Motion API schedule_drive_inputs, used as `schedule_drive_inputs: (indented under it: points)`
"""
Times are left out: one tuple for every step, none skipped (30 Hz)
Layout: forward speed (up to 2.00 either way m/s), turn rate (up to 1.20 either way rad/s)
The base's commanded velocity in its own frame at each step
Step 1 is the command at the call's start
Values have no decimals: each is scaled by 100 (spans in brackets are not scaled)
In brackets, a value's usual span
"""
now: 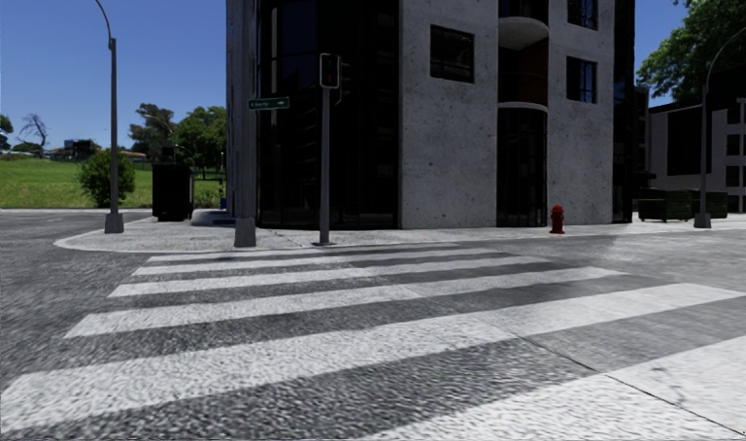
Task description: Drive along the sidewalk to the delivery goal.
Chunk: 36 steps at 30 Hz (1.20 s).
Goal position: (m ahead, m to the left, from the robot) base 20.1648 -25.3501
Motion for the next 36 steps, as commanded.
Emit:
schedule_drive_inputs:
  points:
    - [111,0]
    - [111,0]
    - [111,0]
    - [111,0]
    - [111,0]
    - [111,0]
    - [128,0]
    - [194,0]
    - [197,0]
    - [197,0]
    - [198,0]
    - [199,0]
    - [199,0]
    - [199,0]
    - [199,0]
    - [199,0]
    - [199,0]
    - [199,0]
    - [199,-6]
    - [199,-6]
    - [199,-17]
    - [199,-27]
    - [199,-29]
    - [199,-30]
    - [199,-30]
    - [199,-30]
    - [199,-30]
    - [199,-30]
    - [199,-30]
    - [199,-30]
    - [199,-30]
    - [199,-30]
    - [199,-30]
    - [199,-30]
    - [199,-30]
    - [199,-30]
